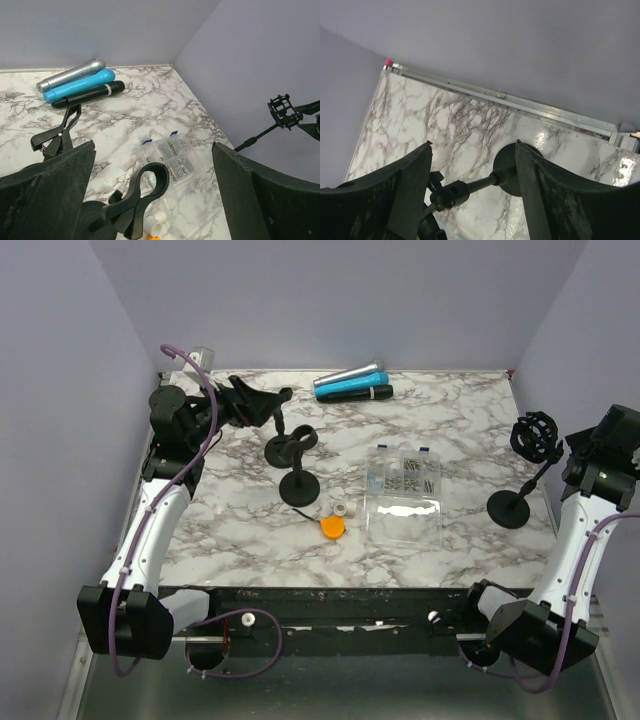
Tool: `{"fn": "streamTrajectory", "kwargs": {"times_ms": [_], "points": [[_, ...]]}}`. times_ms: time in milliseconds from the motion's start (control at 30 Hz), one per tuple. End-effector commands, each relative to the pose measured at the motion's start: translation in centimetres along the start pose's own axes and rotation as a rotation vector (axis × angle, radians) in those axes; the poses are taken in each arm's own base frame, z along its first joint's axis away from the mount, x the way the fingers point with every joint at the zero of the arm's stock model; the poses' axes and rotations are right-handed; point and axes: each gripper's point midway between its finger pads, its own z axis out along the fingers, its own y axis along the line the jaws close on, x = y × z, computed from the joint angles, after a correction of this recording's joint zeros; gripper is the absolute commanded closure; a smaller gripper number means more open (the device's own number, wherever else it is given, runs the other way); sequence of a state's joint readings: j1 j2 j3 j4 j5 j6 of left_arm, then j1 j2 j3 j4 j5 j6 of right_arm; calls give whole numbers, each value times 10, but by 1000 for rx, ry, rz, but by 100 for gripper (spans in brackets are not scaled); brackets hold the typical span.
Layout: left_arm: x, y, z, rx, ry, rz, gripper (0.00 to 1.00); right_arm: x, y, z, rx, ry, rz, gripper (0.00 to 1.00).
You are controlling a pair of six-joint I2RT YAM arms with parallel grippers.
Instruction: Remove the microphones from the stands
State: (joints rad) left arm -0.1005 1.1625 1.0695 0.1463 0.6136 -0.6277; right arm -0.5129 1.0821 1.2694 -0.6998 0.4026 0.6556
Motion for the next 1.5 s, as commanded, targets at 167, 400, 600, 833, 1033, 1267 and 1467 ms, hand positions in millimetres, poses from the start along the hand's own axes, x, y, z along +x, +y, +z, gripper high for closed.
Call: {"fn": "streamTrajectory", "kwargs": {"times_ms": [167,400,600,833,1033,1267,1467], "points": [[13,-25,11,39,45,78,2,24,11,-2,-172,70,58,41],[33,-45,17,48,96,173,1,19,7,-4,-205,84,73,45],[38,-53,19,72,109,165,2,25,-7,-12,-222,88,117,49],[31,-63,15,98,98,151,1,22,-2,-19,-180,203,72,49],[30,-69,12,113,97,135,1,10,-18,-33,-68,191,99,49],[32,-70,12,118,103,119,2,17,-18,-41,-79,209,131,49],[29,-70,11,113,92,135,1,31,11,-39,-242,305,103,60]]}}
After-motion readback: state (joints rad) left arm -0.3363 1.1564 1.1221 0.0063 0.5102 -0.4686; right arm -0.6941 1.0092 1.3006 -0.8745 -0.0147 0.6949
